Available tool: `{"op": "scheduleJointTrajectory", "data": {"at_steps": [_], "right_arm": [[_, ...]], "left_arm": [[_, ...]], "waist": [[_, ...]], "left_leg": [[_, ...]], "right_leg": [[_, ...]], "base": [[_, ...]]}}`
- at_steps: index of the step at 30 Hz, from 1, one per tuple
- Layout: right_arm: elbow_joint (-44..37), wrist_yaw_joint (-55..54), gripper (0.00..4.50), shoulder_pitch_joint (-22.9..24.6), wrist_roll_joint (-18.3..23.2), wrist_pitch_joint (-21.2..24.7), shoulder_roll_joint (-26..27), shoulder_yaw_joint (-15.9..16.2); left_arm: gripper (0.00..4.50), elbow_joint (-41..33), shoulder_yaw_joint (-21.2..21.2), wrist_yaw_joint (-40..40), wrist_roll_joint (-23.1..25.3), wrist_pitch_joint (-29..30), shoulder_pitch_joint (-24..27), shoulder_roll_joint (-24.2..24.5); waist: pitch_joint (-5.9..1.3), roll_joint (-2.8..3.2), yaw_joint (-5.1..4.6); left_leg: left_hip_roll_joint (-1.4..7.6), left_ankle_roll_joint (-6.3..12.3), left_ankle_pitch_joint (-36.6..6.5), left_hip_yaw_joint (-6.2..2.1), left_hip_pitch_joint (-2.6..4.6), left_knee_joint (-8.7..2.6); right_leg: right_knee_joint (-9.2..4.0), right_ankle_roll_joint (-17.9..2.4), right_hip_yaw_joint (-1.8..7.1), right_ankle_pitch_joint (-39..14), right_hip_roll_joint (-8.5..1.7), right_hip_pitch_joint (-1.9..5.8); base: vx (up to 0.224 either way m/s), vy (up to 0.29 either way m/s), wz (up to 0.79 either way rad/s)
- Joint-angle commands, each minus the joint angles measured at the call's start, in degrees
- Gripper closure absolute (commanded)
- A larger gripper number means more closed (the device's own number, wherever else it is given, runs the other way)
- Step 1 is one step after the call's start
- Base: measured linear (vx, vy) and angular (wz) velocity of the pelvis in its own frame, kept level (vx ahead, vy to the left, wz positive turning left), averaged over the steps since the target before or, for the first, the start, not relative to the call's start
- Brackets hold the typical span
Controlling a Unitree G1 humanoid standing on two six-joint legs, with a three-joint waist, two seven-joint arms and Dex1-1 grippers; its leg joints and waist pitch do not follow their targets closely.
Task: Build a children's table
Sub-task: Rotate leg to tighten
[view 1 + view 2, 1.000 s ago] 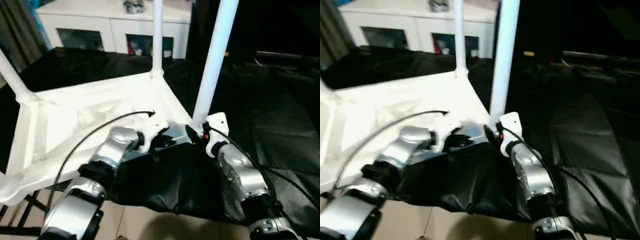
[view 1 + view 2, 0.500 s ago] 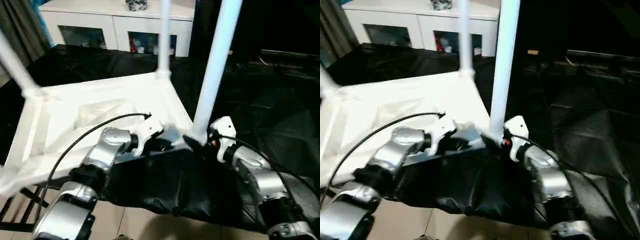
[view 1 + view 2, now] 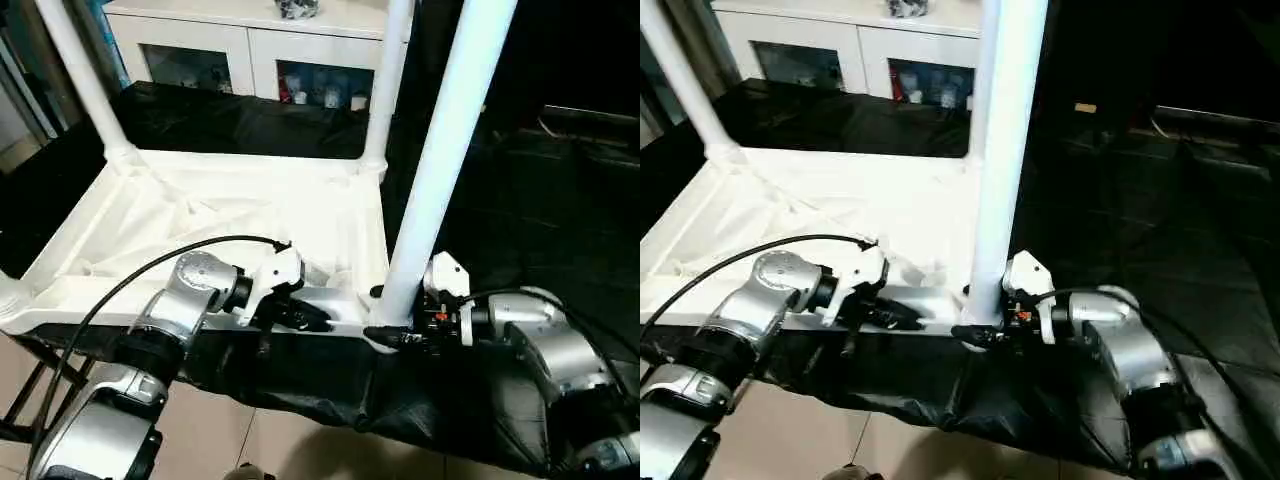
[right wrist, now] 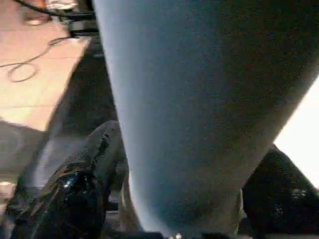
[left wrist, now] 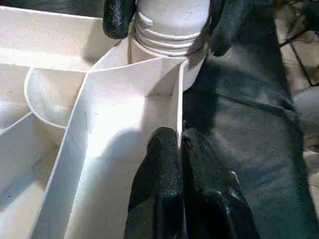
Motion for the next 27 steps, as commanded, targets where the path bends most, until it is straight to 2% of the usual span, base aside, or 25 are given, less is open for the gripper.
{"op": "scheduleJointTrajectory", "data": {"at_steps": [1, 3, 6, 7, 8, 9, 10, 13, 15, 16, 19, 20, 21, 22, 24, 25, 27], "right_arm": [[-0.2, 1.7, 1.35, -0.8, 0.5, 0.4, 0.3, 1.5], [0.1, 2.3, 1.65, -1.1, 0.6, 0.5, 0.7, 1.7], [-0.1, 2.7, 1.81, -0.9, 0.8, 0.8, 1.0, 2.0], [-0.4, 2.6, 1.84, -0.7, 0.8, 0.8, 1.0, 2.0], [-0.6, 2.7, 1.84, -0.5, 1.0, 0.9, 1.1, 2.1], [-1.0, 2.5, 1.87, 0.0, 1.1, 1.1, 1.3, 2.2], [-1.3, 2.1, 1.88, 0.4, 1.2, 1.3, 1.5, 2.1], [-2.0, 0.2, 1.88, 1.4, 1.6, 1.7, 2.4, 1.0], [-1.7, -5.9, 1.88, 2.3, 0.8, 1.8, 4.6, -0.6], [-0.4, -13.7, 1.88, 2.8, -1.2, 1.9, 7.2, -2.1], [1.6, -22.5, 1.89, 2.8, -3.6, 1.2, 10.3, -3.4], [2.5, -25.8, 1.89, 2.6, -4.3, 1.5, 11.4, -3.9], [3.5, -30.8, 1.89, 2.3, -5.1, 2.2, 13.3, -4.8], [4.2, -34.3, 1.89, 2.0, -5.5, 2.6, 14.8, -5.5], [6.2, -43.8, 1.89, 1.2, -5.9, 4.1, 19.3, -7.7], [7.0, -48.1, 1.89, 0.6, -5.7, 4.8, 22.0, -8.9], [7.2, -49.3, 1.89, 0.4, -6.0, 4.8, 22.7, -9.1]], "left_arm": [[4.50, -0.2, 0.0, -2.4, -2.5, -0.5, -1.5, -1.0], [4.50, 0.3, 0.0, -2.8, -2.3, -0.7, -1.8, -1.1], [4.50, 0.6, 0.0, -2.8, -2.1, -0.8, -1.9, -1.2], [4.50, 0.6, -0.1, -2.8, -2.1, -0.7, -1.8, -1.2], [4.50, 0.7, 0.0, -2.6, -2.1, -0.8, -1.8, -1.2], [4.50, 1.0, 0.1, -1.9, -2.0, -0.7, -1.7, -1.3], [4.50, 1.2, 0.2, -1.2, -1.9, -0.8, -1.7, -1.4], [4.50, 2.1, 0.6, 1.7, -1.1, -0.3, -1.9, -1.8], [4.50, 4.0, 1.2, 7.7, 0.6, 0.5, -2.7, -2.8], [4.50, 5.5, 2.1, 13.5, 1.6, 1.2, -3.6, -4.3], [4.50, 6.4, 3.0, 20.2, 2.4, 3.1, -4.5, -6.6], [4.50, 6.6, 3.0, 22.2, 2.8, 3.3, -4.7, -7.3], [4.50, 6.7, 3.2, 24.7, 3.1, 3.8, -5.0, -8.5], [4.50, 6.7, 3.4, 26.6, 3.1, 4.3, -5.1, -9.6], [4.50, 6.6, 3.7, 30.7, 3.2, 5.5, -5.4, -12.5], [4.50, 6.6, 3.4, 32.1, 3.3, 5.5, -5.5, -14.1], [4.50, 6.6, 3.4, 32.4, 3.3, 5.4, -5.5, -14.5]], "waist": [[-3.54, -0.63, 0.18], [-3.54, -0.48, 0.31], [-3.54, -0.55, 0.49], [-3.55, -0.51, 0.51], [-3.57, -0.23, 0.55], [-3.57, -0.40, 0.48], [-3.57, -0.18, 0.49], [-3.57, -0.24, 0.52], [-3.40, -0.27, 0.48], [-3.38, -0.24, 0.38], [-3.30, -0.57, -0.33], [-3.25, -0.63, -0.51], [-3.20, -0.99, -0.67], [-3.08, -0.72, -0.91], [-3.19, -0.67, -1.09], [-3.11, -0.57, -1.22], [-3.27, -0.54, -1.22]], "left_leg": [[3.66, 3.82, -12.3, -1.37, 0.60, -3.94], [3.68, 3.64, -12.4, -1.37, 0.66, -3.97], [3.68, 3.27, -12.7, -1.44, 0.65, -4.05], [3.70, 3.14, -12.6, -1.45, 0.66, -4.06], [3.70, 3.04, -12.7, -1.49, 0.67, -4.06], [3.70, 2.98, -12.9, -1.45, 0.69, -4.07], [3.67, 2.94, -12.9, -1.46, 0.66, -4.07], [3.65, 2.82, -13.2, -1.49, 0.68, -4.09], [3.61, 2.46, -14.1, -1.47, 0.79, -4.18], [3.62, 1.71, -15.0, -1.61, 0.92, -4.33], [3.37, -0.48, -16.6, -1.96, 1.03, -4.56], [3.27, -0.20, -17.1, -1.93, 1.09, -4.49], [3.30, 0.08, -17.2, -1.86, 1.00, -4.53], [3.27, 0.11, -17.2, -1.87, 0.95, -4.57], [3.21, -0.18, -17.3, -2.01, 0.96, -4.68], [3.26, -0.31, -17.7, -1.94, 1.09, -4.71], [3.14, -0.52, -17.6, -2.06, 1.00, -4.77]], "right_leg": [[-4.17, -14.4, 2.77, -13.0, -4.05, 2.77], [-4.18, -14.4, 2.78, -12.9, -3.98, 2.71], [-4.19, -14.2, 2.77, -13.2, -4.06, 2.81], [-4.19, -14.2, 2.77, -13.3, -4.07, 2.80], [-4.16, -14.3, 2.77, -13.2, -4.08, 2.80], [-4.19, -14.3, 2.76, -12.9, -3.99, 2.79], [-4.17, -14.4, 2.78, -12.5, -3.98, 2.80], [-4.25, -14.2, 2.77, -13.1, -4.05, 2.84], [-4.53, -13.7, 2.79, -14.9, -3.99, 2.64], [-4.74, -13.1, 2.83, -16.8, -4.12, 2.53], [-5.17, -11.2, 2.71, -21.6, -4.28, 2.43], [-5.42, -10.8, 2.79, -22.4, -4.25, 2.33], [-5.46, -10.8, 2.83, -22.4, -4.19, 2.28], [-5.47, -10.6, 2.92, -22.8, -4.19, 2.07], [-5.61, -9.9, 2.79, -23.7, -4.18, 2.24], [-5.69, -9.9, 2.91, -23.5, -4.12, 1.96], [-5.67, -9.6, 2.80, -23.0, -4.14, 2.19]], "base": [[0.000, 0.000, 0.00], [0.000, 0.000, 0.00], [0.000, 0.000, 0.00], [0.000, 0.000, 0.00], [0.000, 0.000, 0.00], [0.000, 0.000, 0.00], [0.000, 0.000, 0.00], [0.000, 0.000, 0.00], [0.000, 0.000, 0.00], [0.000, 0.000, 0.00], [0.000, 0.000, 0.00], [0.000, 0.000, 0.00], [0.000, 0.000, 0.00], [0.000, 0.000, 0.00], [0.000, 0.000, 0.00], [0.000, 0.000, 0.00], [0.000, 0.000, 0.00]]}}
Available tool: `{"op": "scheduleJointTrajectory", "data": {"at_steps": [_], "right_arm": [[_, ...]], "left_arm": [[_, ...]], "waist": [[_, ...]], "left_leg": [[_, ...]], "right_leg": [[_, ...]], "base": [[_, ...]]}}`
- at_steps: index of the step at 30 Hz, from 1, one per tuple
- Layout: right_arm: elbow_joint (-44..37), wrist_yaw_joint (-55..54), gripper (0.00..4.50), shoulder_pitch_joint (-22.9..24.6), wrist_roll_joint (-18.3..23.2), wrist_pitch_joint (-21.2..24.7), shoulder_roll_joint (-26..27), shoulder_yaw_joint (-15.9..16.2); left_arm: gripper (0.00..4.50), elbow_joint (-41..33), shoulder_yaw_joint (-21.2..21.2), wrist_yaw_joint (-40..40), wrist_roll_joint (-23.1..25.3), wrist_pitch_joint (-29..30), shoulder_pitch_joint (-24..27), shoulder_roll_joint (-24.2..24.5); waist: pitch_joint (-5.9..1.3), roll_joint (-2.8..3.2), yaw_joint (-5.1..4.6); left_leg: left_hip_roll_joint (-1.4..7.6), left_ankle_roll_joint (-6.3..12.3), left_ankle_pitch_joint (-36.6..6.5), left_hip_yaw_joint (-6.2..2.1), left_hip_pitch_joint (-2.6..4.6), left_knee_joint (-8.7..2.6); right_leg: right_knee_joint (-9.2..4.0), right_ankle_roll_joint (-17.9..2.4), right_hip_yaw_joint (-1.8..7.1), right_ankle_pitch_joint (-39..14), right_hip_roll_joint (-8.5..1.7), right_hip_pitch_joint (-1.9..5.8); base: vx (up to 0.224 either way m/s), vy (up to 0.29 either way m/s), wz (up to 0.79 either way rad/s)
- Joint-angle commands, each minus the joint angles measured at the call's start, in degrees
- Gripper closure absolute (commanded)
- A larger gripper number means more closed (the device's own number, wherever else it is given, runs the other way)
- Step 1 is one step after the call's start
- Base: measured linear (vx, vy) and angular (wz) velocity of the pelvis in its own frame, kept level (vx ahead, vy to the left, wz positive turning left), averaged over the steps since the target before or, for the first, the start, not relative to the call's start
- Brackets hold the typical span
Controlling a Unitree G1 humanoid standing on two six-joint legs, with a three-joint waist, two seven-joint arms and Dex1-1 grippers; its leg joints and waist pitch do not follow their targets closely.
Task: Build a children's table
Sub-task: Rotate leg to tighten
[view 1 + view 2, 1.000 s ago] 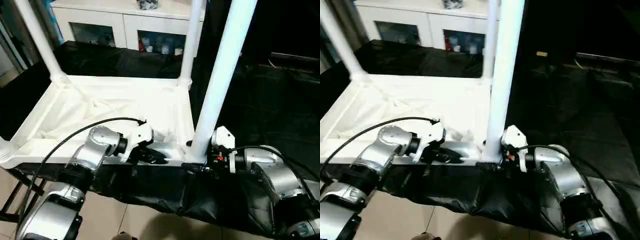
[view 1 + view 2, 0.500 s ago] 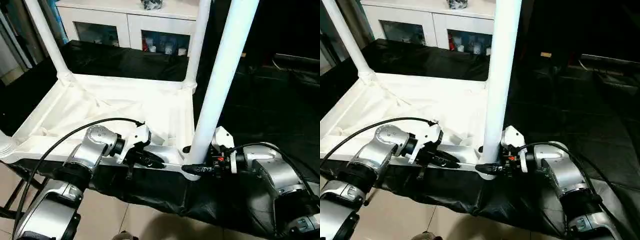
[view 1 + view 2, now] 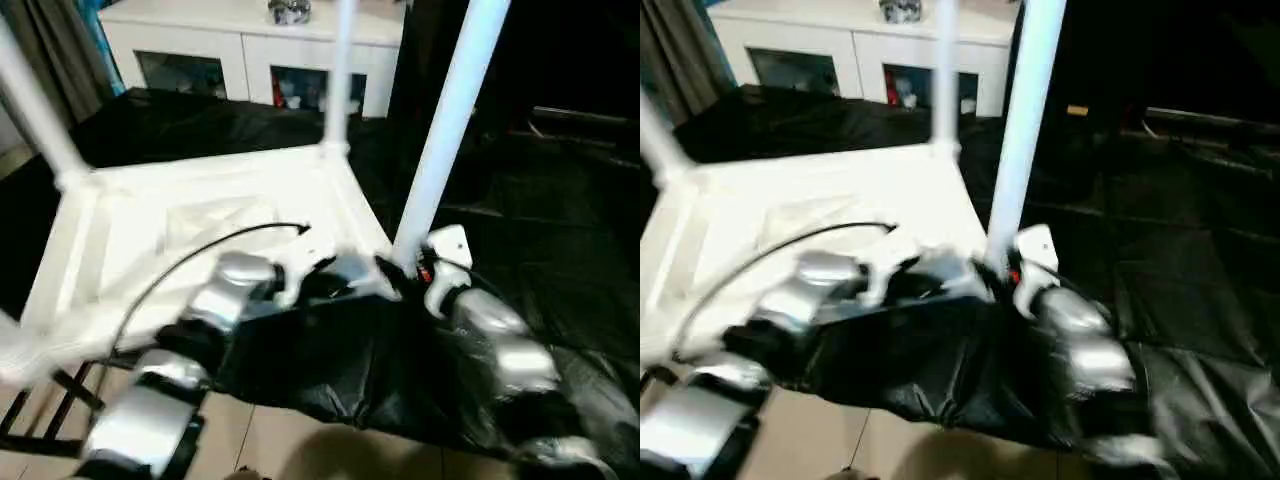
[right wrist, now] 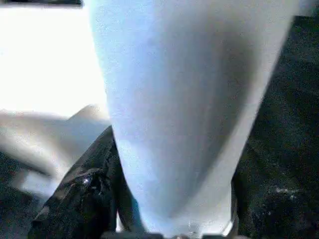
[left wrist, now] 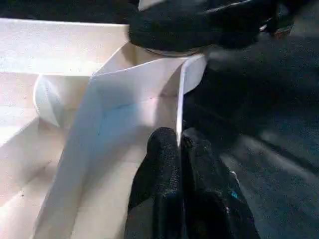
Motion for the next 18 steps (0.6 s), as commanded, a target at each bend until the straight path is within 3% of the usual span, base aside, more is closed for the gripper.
{"op": "scheduleJointTrajectory", "data": {"at_steps": [1, 3, 5, 9, 13, 18], "right_arm": [[2.5, -2.7, 1.89, 0.0, -1.0, 1.8, 5.4, 3.7], [3.1, -4.7, 1.89, -1.0, -2.0, -1.0, 7.4, 4.2], [3.2, -4.8, 1.33, -1.1, -2.1, -1.5, 7.5, 4.2], [1.4, 2.0, 1.00, -1.3, 0.2, -3.4, 5.5, 3.9], [-1.6, 14.9, 0.64, -0.4, 2.1, -2.3, -0.7, 6.1], [-2.6, 27.6, 0.64, -0.5, 3.1, -2.7, -7.6, 7.9]], "left_arm": [[4.50, 0.1, 0.6, 4.7, -1.3, -0.4, -0.8, -4.3], [4.50, -0.2, -0.2, 5.1, -0.7, -1.5, -0.4, -5.5], [4.50, -0.2, -0.3, 5.0, -0.6, -1.7, -0.3, -5.5], [4.50, -1.4, -0.5, 1.7, -1.1, -3.4, 1.0, -3.7], [4.50, -2.5, -0.3, -5.1, -2.8, -5.0, 1.7, -0.4], [4.50, -3.0, -0.3, -14.5, -4.3, -6.8, 1.9, 3.9]], "waist": [[-3.03, -0.47, -0.22], [-3.14, -0.49, -0.29], [-3.16, -0.32, -0.28], [-3.14, -0.42, -0.22], [-3.26, -0.61, 0.04], [-3.33, -0.74, 0.31]], "left_leg": [[3.28, -0.10, -17.5, -1.87, 0.78, -4.86], [3.17, -0.07, -17.1, -1.91, 0.56, -4.92], [3.13, 0.27, -17.0, -1.83, 0.63, -4.90], [3.18, 1.20, -16.8, -1.79, 0.44, -4.90], [3.18, 2.72, -14.7, -1.71, 0.15, -4.62], [3.49, 4.30, -12.3, -1.47, 0.15, -4.36]], "right_leg": [[-5.62, -10.0, 2.90, -21.2, -3.96, 1.77], [-5.47, -10.0, 2.84, -20.2, -4.00, 2.01], [-5.45, -10.1, 2.87, -19.1, -3.92, 2.06], [-5.35, -10.4, 2.91, -17.8, -3.93, 2.27], [-5.09, -11.0, 2.84, -16.2, -4.06, 2.72], [-4.70, -12.5, 2.77, -13.7, -3.98, 2.56]], "base": [[0.000, 0.000, 0.00], [0.000, 0.000, 0.00], [0.000, 0.000, 0.00], [0.000, 0.000, 0.00], [0.000, 0.000, 0.00], [0.000, 0.000, 0.00]]}}
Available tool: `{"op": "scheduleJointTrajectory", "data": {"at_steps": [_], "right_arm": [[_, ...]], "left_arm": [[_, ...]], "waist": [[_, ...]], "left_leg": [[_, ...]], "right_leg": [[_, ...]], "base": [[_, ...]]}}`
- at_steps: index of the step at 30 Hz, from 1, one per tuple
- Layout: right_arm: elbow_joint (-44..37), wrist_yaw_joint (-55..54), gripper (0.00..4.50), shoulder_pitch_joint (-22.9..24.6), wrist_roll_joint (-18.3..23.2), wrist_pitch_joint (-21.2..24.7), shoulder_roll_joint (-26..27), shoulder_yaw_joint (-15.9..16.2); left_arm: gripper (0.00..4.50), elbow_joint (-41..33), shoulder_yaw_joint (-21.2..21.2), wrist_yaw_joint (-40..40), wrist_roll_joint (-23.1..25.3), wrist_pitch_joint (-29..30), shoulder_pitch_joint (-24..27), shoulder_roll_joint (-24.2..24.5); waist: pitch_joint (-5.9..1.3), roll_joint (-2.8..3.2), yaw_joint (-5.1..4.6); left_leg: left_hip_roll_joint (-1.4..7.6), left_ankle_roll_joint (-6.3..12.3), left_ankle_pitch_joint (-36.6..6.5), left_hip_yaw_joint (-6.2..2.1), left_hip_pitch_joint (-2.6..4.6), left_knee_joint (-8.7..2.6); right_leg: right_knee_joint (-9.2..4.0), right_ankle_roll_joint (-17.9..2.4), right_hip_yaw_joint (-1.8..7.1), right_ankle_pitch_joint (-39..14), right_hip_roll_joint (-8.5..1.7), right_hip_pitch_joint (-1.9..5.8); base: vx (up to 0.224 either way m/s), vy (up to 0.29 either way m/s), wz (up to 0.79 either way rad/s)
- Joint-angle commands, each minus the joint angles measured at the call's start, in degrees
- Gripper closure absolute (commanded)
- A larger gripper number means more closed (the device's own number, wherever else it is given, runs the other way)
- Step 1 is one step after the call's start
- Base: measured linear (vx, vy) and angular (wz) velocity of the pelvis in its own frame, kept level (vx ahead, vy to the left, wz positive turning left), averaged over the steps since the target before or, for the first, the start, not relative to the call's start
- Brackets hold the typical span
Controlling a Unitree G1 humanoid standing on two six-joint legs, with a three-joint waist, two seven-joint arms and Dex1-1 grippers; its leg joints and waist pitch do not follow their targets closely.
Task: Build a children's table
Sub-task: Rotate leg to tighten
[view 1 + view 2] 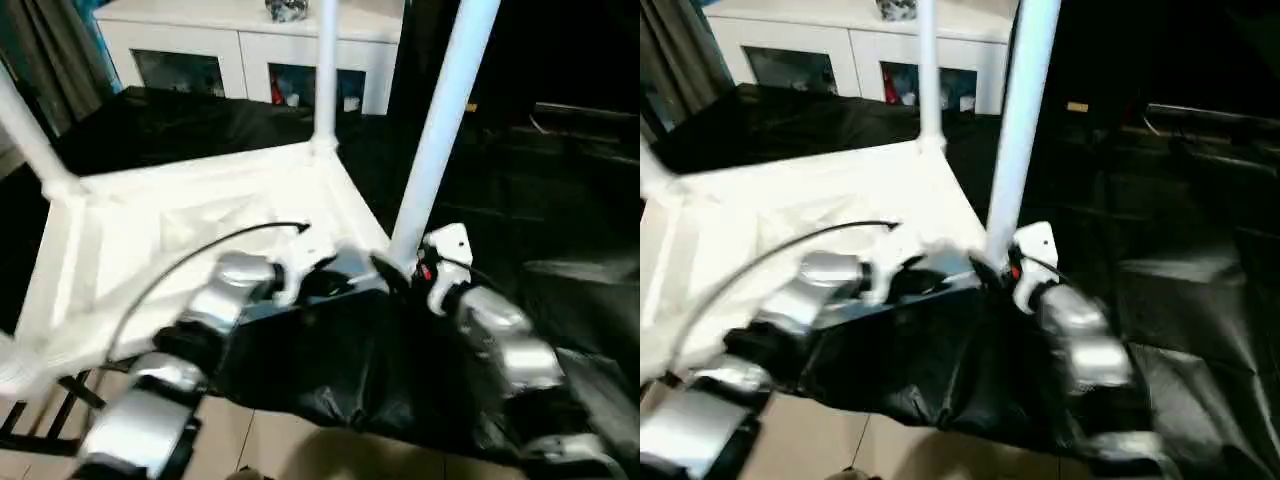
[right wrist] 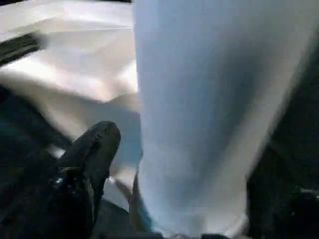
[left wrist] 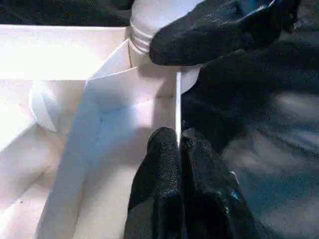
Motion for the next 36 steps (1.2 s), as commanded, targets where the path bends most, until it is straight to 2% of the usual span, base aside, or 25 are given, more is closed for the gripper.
{"op": "scheduleJointTrajectory", "data": {"at_steps": [1, 2, 5, 8, 12, 15, 17, 25, 30, 33, 35, 36], "right_arm": [[-1.8, 5.8, 0.64, -0.5, 1.1, 0.1, -0.1, 3.4], [-1.9, 7.9, 0.64, -0.5, 1.2, -0.3, -1.1, 3.7], [-1.8, 13.3, 0.64, -0.7, 1.7, -1.2, -3.4, 4.1], [-2.3, 19.7, 0.79, -0.7, 2.9, -0.3, -6.1, 5.4], [-2.1, 22.7, 1.24, -0.9, 2.8, -0.5, -7.4, 6.5], [-1.7, 24.5, 1.33, -1.4, 2.9, -0.9, -7.7, 6.7], [-1.7, 24.8, 1.64, -1.4, 3.0, -0.9, -7.8, 6.7], [-2.0, 26.0, 1.93, -1.1, 3.2, -0.8, -7.8, 7.4], [-1.9, 20.0, 1.96, 0.2, 2.3, -0.1, -5.7, 6.0], [-0.9, 12.5, 1.97, 0.7, 0.3, 0.3, -3.4, 5.1], [1.1, 1.6, 1.97, 0.7, -1.8, 1.4, 0.2, 3.3], [1.2, 0.8, 1.97, 0.7, -1.8, 1.7, 0.5, 3.0]], "left_arm": [[4.50, -1.6, -0.3, -3.6, -3.0, -2.1, 0.3, -0.9], [4.50, -1.6, 0.0, -5.0, -3.5, -2.0, 0.2, -0.3], [4.50, -1.5, 0.0, -8.8, -4.0, -2.1, 0.1, 1.4], [4.50, -1.2, -0.5, -12.3, -4.1, -3.1, 0.1, 3.0], [4.50, -0.6, -0.6, -13.8, -4.0, -3.8, -0.2, 3.6], [4.50, -0.2, -0.7, -14.9, -4.0, -4.3, -0.5, 3.9], [4.50, -0.1, -0.7, -15.2, -3.9, -4.5, -0.5, 4.0], [4.50, 0.1, -1.0, -16.4, -3.6, -5.3, -0.3, 4.5], [4.50, 1.0, -0.6, -12.0, -2.5, -3.9, -0.5, 3.3], [4.50, 3.0, -0.2, -4.8, -0.7, -2.2, -1.5, 1.5], [4.50, 4.2, 0.1, 1.3, 0.3, -0.6, -2.0, -1.0], [4.50, 4.2, 0.1, 1.7, 0.3, -0.4, -2.0, -1.2]], "waist": [[-3.33, -0.89, 0.21], [-3.38, -0.77, 0.27], [-3.34, -0.86, 0.35], [-3.31, -0.94, 0.55], [-3.33, -0.88, 0.97], [-3.35, -0.94, 1.17], [-3.35, -0.98, 1.33], [-3.40, -0.89, 1.48], [-3.41, -0.82, 1.37], [-3.19, -0.97, 1.08], [-2.96, -0.91, 0.67], [-2.94, -0.96, 0.54]], "left_leg": [[3.47, 4.25, -12.1, -1.47, 0.34, -4.00], [3.64, 4.05, -12.2, -1.42, 0.49, -3.98], [3.61, 4.10, -12.6, -1.31, 0.40, -3.92], [3.66, 4.25, -12.3, -1.30, 0.37, -3.88], [3.75, 4.01, -12.2, -1.31, 0.45, -3.89], [3.73, 3.76, -12.4, -1.30, 0.53, -3.88], [3.74, 3.67, -12.2, -1.30, 0.56, -3.88], [3.75, 3.65, -11.8, -1.33, 0.49, -3.86], [3.78, 3.24, -11.9, -1.35, 0.57, -3.92], [3.55, 1.98, -13.7, -1.49, 0.67, -4.10], [3.50, 0.70, -15.5, -1.65, 0.90, -4.34], [3.40, 0.37, -16.3, -1.74, 0.92, -4.39]], "right_leg": [[-4.58, -12.7, 2.85, -13.5, -4.01, 2.77], [-4.40, -13.3, 2.87, -12.4, -3.99, 2.60], [-4.24, -14.1, 2.77, -11.9, -3.98, 2.78], [-4.21, -14.3, 2.78, -12.0, -4.07, 2.85], [-4.21, -14.3, 2.81, -12.6, -4.18, 2.77], [-4.24, -14.2, 2.83, -12.9, -4.19, 2.72], [-4.21, -14.1, 2.83, -13.0, -4.17, 2.70], [-4.12, -14.5, 2.77, -12.2, -4.22, 2.79], [-4.05, -14.5, 2.83, -11.7, -4.16, 2.61], [-4.56, -13.4, 2.85, -15.8, -4.28, 2.60], [-5.11, -12.2, 2.95, -19.8, -4.35, 2.23], [-5.22, -11.7, 2.85, -21.3, -4.37, 2.29]], "base": [[0.000, 0.000, 0.00], [0.000, 0.000, 0.00], [0.000, 0.000, 0.00], [0.000, 0.000, 0.00], [0.000, 0.000, 0.00], [0.000, 0.000, 0.00], [0.000, 0.000, 0.00], [0.000, 0.000, 0.00], [0.000, 0.000, 0.00], [0.000, 0.000, 0.00], [0.000, 0.000, 0.00], [0.000, 0.000, 0.00]]}}
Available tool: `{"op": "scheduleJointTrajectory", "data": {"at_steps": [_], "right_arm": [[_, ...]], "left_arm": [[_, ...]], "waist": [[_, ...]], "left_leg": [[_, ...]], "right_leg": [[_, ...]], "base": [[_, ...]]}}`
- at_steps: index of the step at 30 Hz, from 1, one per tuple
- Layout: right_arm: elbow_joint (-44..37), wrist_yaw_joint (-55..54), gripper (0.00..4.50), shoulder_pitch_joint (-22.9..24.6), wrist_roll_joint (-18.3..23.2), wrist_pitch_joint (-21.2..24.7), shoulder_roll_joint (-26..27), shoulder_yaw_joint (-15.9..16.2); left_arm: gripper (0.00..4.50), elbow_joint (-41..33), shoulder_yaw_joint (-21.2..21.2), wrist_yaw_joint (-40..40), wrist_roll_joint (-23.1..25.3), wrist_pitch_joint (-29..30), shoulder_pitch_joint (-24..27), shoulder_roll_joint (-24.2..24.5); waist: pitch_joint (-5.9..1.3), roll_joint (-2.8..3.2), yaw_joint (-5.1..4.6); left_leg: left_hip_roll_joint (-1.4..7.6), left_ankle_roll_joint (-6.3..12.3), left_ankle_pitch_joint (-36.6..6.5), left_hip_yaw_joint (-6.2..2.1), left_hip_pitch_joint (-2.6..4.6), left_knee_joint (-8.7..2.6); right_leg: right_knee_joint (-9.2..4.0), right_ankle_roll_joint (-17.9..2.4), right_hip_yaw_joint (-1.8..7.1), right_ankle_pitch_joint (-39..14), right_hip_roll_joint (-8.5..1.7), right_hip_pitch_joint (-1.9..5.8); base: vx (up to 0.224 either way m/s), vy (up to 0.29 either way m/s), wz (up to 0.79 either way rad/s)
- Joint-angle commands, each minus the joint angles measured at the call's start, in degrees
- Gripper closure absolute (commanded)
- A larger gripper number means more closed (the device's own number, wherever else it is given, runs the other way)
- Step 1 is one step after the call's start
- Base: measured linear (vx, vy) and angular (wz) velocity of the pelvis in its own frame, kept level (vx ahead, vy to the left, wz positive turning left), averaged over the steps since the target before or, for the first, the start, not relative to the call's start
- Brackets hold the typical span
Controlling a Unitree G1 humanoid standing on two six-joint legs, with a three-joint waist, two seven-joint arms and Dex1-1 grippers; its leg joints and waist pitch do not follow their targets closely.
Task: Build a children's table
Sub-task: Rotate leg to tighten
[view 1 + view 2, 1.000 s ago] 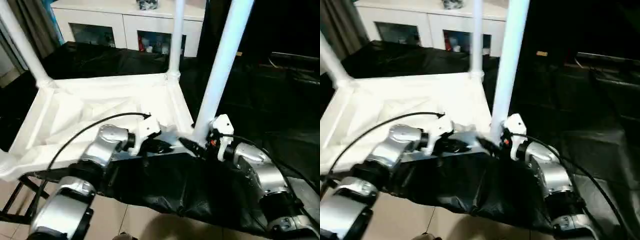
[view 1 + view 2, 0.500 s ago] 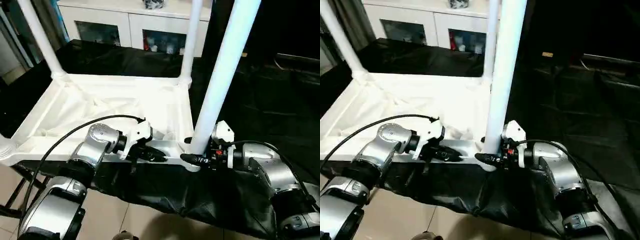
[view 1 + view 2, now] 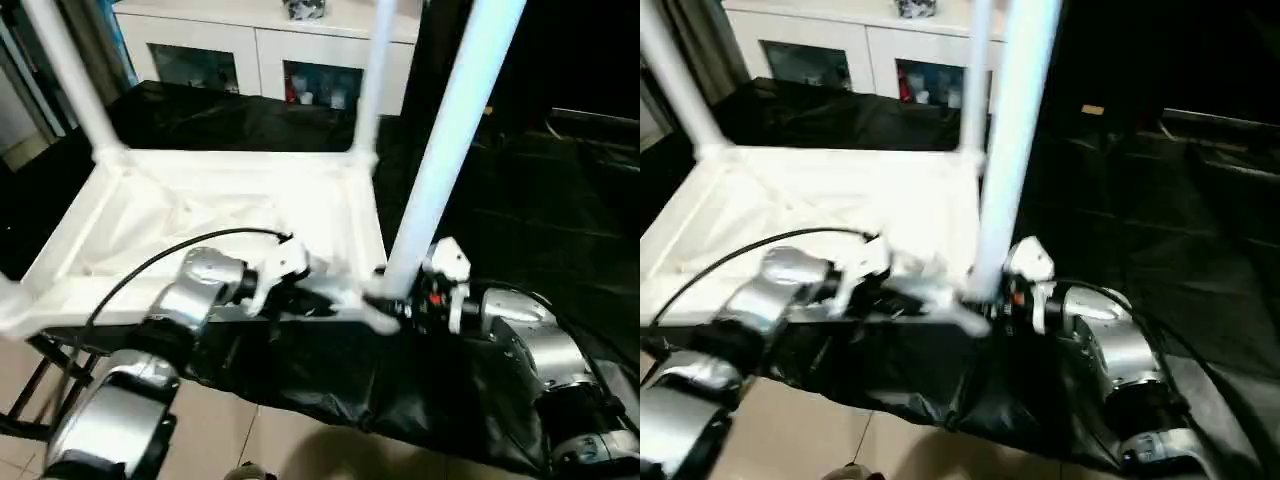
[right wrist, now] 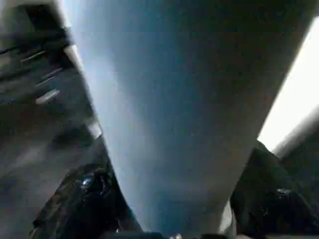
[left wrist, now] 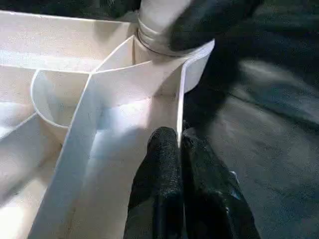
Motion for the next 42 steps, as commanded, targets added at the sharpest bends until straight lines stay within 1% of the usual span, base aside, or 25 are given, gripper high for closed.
{"op": "scheduleJointTrajectory", "data": {"at_steps": [1, 2, 3, 5, 7, 8, 9, 10, 11, 12, 13, 16, 19, 20, 21, 22, 24, 26, 28, 29, 32, 36, 37, 39, 42], "right_arm": [[2.3, -9.4, 1.98, 0.1, -2.1, 3.0, 4.7, 0.8], [3.5, -14.6, 1.98, -0.4, -2.2, 3.4, 7.0, -0.4], [4.2, -17.3, 1.98, -0.8, -2.3, 3.7, 8.2, -1.1], [5.6, -23.8, 1.98, -1.9, -2.4, 4.2, 12.6, -1.8], [5.8, -26.3, 1.99, -2.5, -3.7, 3.9, 14.7, -0.7], [5.8, -26.4, 1.99, -2.5, -3.7, 3.9, 14.7, -0.7], [6.2, -28.9, 1.99, -3.1, -6.7, 2.0, 16.0, 1.3], [6.3, -29.0, 1.99, -3.2, -6.9, 1.5, 16.3, 1.5], [6.0, -28.5, 1.99, -3.2, -5.0, 0.2, 17.1, -0.2], [6.0, -28.5, 1.99, -3.2, -4.9, 0.2, 17.1, -0.3], [5.8, -28.6, 1.44, -3.3, -3.8, -0.2, 17.4, -1.7], [4.5, -24.2, 1.21, -2.9, -2.3, -1.0, 15.3, -2.3], [2.7, -16.5, 0.85, -1.9, -2.1, -0.9, 11.2, 0.1], [1.0, -9.7, 0.81, -1.0, -1.9, -0.6, 7.6, 1.9], [1.0, -9.7, 0.74, -1.0, -1.9, -0.6, 7.6, 1.9], [0.6, -8.1, 0.62, -0.7, -1.9, -0.7, 6.8, 2.2], [0.1, -4.8, 0.62, -0.6, -1.5, -0.8, 5.1, 2.6], [-1.4, 4.1, 0.62, -0.3, -0.2, -0.6, 0.7, 3.7], [-1.8, 9.5, 0.62, -0.5, 0.2, -0.6, -1.9, 4.3], [-1.9, 11.2, 0.62, -0.5, 0.5, -0.7, -2.7, 4.6], [-3.1, 17.8, 0.62, -0.3, 1.7, 0.5, -5.2, 6.4], [-4.1, 24.0, 0.99, -0.5, 3.1, 2.2, -7.1, 7.8], [-4.2, 24.8, 0.99, -0.6, 3.4, 2.4, -7.3, 7.9], [-4.1, 26.1, 1.31, -0.7, 3.8, 2.8, -7.4, 8.1], [-4.1, 26.8, 1.40, -0.8, 4.1, 3.0, -7.4, 8.2]], "left_arm": [[4.50, 1.1, 0.4, 8.2, 0.4, 2.4, -0.7, -4.8], [4.50, 1.2, 0.3, 10.6, 0.6, 2.5, -0.9, -6.7], [4.50, 1.3, 0.2, 11.8, 0.7, 2.5, -0.9, -7.7], [4.50, 1.3, -0.2, 15.2, 0.8, 3.6, -1.2, -11.3], [4.50, 1.5, -0.9, 17.3, 1.6, 3.8, -1.2, -12.8], [4.50, 1.5, -0.9, 17.3, 1.6, 3.8, -1.2, -12.9], [4.50, 1.8, -1.7, 18.7, 2.4, 3.2, -1.1, -14.0], [4.50, 1.8, -1.7, 18.9, 2.5, 3.2, -1.0, -14.2], [4.50, 1.6, -1.4, 18.7, 2.2, 3.1, -0.8, -14.3], [4.50, 1.5, -1.4, 18.7, 2.2, 3.1, -0.8, -14.3], [4.50, 1.0, -1.1, 18.2, 2.1, 2.9, -0.5, -14.1], [4.50, -0.5, -0.1, 15.7, 1.2, 2.0, 0.1, -12.5], [4.50, -2.0, 1.0, 10.9, -1.3, 1.6, 0.8, -10.7], [4.50, -3.3, 1.3, 6.3, -2.9, 1.5, 1.5, -8.7], [4.50, -3.3, 1.3, 6.3, -2.9, 1.5, 1.5, -8.7], [4.50, -3.6, 1.3, 5.3, -3.1, 1.5, 1.7, -8.1], [4.50, -3.7, 0.7, 3.2, -2.9, 0.6, 1.9, -6.8], [4.50, -3.8, 0.0, -1.7, -2.6, -1.0, 2.2, -3.6], [4.50, -3.9, -0.1, -5.5, -2.5, -1.8, 2.1, -1.4], [4.50, -3.9, -0.1, -6.7, -2.5, -2.0, 2.0, -0.7], [4.50, -3.8, -0.5, -10.2, -2.7, -2.5, 1.7, 1.3], [4.50, -3.2, -1.5, -13.4, -2.3, -4.0, 1.1, 3.4], [4.50, -2.9, -1.8, -13.9, -2.0, -4.5, 1.0, 3.9], [4.50, -2.5, -2.2, -14.7, -1.5, -5.3, 0.9, 4.6], [4.50, -2.5, -2.4, -15.6, -1.4, -5.6, 1.1, 5.0]], "waist": [[-3.08, -0.64, -0.36], [-2.95, -0.49, -0.66], [-2.94, -0.23, -0.92], [-2.97, -0.12, -1.24], [-2.87, -0.08, -1.29], [-2.89, 0.35, -1.23], [-3.00, 0.48, -1.31], [-3.04, 0.35, -1.40], [-3.13, 0.59, -1.34], [-3.16, 0.57, -1.38], [-3.25, 0.58, -1.36], [-3.29, 0.55, -1.29], [-3.39, 0.44, -1.25], [-3.47, 0.01, -1.14], [-3.53, 0.13, -0.97], [-3.59, 0.22, -0.93], [-3.83, 0.07, -0.84], [-4.11, 0.27, -0.31], [-4.07, 0.41, -0.32], [-3.99, 0.16, -0.49], [-3.91, 0.32, -0.42], [-3.85, 0.31, -0.24], [-3.86, -0.10, -0.11], [-3.88, -0.02, 0.06], [-3.86, -0.01, 0.31]], "left_leg": [[3.47, -0.01, -16.4, -1.88, 0.82, -4.74], [3.46, -0.61, -17.7, -2.03, 1.04, -4.89], [3.45, -0.82, -18.3, -2.06, 1.05, -4.96], [3.29, -0.96, -19.6, -2.12, 1.23, -5.04], [3.23, -0.63, -20.2, -2.03, 1.32, -5.08], [3.19, -0.57, -20.5, -2.08, 1.40, -5.10], [3.16, -0.44, -20.2, -2.11, 1.31, -5.21], [3.18, -0.54, -19.9, -2.05, 1.30, -5.25], [3.14, -0.22, -20.0, -2.05, 1.38, -5.24], [3.13, -0.01, -20.1, -1.98, 1.39, -5.23], [3.12, 0.33, -19.6, -1.97, 1.25, -5.26], [3.16, 1.06, -18.5, -1.87, 1.10, -5.25], [3.18, 2.09, -16.9, -1.79, 0.78, -5.10], [3.11, 2.81, -15.7, -1.68, 0.69, -4.95], [3.11, 3.83, -14.3, -1.50, 0.65, -4.70], [3.12, 4.06, -13.3, -1.50, 0.48, -4.62], [3.18, 4.81, -10.8, -1.45, 0.33, -4.40], [3.33, 6.62, -8.1, -1.29, 0.14, -3.92], [3.46, 7.61, -8.0, -1.26, -0.01, -3.84], [3.62, 7.50, -8.4, -1.24, -0.01, -3.95], [3.73, 6.57, -9.9, -1.30, 0.23, -4.00], [3.85, 5.90, -10.9, -1.24, 0.41, -4.05], [3.83, 5.81, -10.5, -1.24, 0.32, -4.06], [3.84, 5.74, -10.0, -1.24, 0.34, -4.03], [3.85, 5.30, -9.7, -1.25, 0.38, -4.05]], "right_leg": [[-5.33, -10.9, 2.87, -22.3, -4.32, 2.22], [-5.58, -10.7, 2.79, -23.3, -4.27, 1.92], [-5.59, -10.5, 2.82, -23.8, -4.21, 1.89], [-5.99, -9.8, 2.77, -24.8, -4.20, 1.91], [-6.21, -9.3, 2.87, -25.2, -4.11, 1.77], [-6.27, -9.1, 2.84, -25.4, -4.14, 1.79], [-6.29, -8.8, 2.81, -24.7, -4.08, 1.99], [-6.32, -8.8, 2.87, -24.0, -4.07, 1.88], [-6.26, -8.8, 2.88, -23.6, -4.09, 1.98], [-6.34, -8.8, 2.92, -23.3, -4.04, 1.95], [-6.25, -9.0, 2.92, -22.1, -4.01, 2.14], [-6.07, -9.8, 2.90, -20.0, -4.00, 2.31], [-5.78, -10.4, 2.88, -18.1, -4.02, 2.68], [-5.68, -10.7, 2.81, -16.7, -3.99, 2.93], [-5.47, -11.2, 2.88, -15.3, -4.02, 2.94], [-5.27, -11.6, 2.94, -14.2, -4.16, 2.98], [-4.87, -12.6, 2.82, -11.1, -3.98, 3.05], [-4.15, -13.6, 2.56, -6.4, -3.70, 3.22], [-3.92, -14.5, 2.42, -5.1, -3.67, 3.06], [-3.89, -15.0, 2.39, -5.3, -3.69, 2.95], [-3.99, -15.5, 2.38, -7.1, -3.71, 2.90], [-4.07, -15.8, 2.53, -8.1, -3.96, 2.79], [-3.95, -15.8, 2.53, -8.1, -3.99, 2.90], [-3.92, -15.7, 2.54, -8.1, -4.04, 2.84], [-3.89, -15.6, 2.54, -8.3, -4.08, 2.79]], "base": [[0.000, 0.000, 0.00], [0.000, 0.000, 0.00], [0.000, 0.000, 0.00], [0.000, 0.000, 0.00], [0.000, 0.000, 0.00], [0.000, 0.000, 0.00], [0.000, 0.000, 0.00], [0.000, 0.000, 0.00], [0.000, 0.000, 0.00], [0.000, 0.000, 0.00], [0.000, 0.000, 0.00], [0.000, 0.000, 0.00], [0.000, 0.000, 0.00], [0.000, 0.000, 0.00], [0.000, 0.000, 0.00], [0.000, 0.000, 0.00], [0.000, 0.000, 0.00], [0.000, 0.000, 0.00], [0.000, 0.000, 0.00], [0.000, 0.000, 0.00], [0.000, 0.000, 0.00], [0.000, 0.000, 0.00], [0.000, 0.000, 0.00], [0.000, 0.000, 0.00], [0.000, 0.000, 0.00]]}}
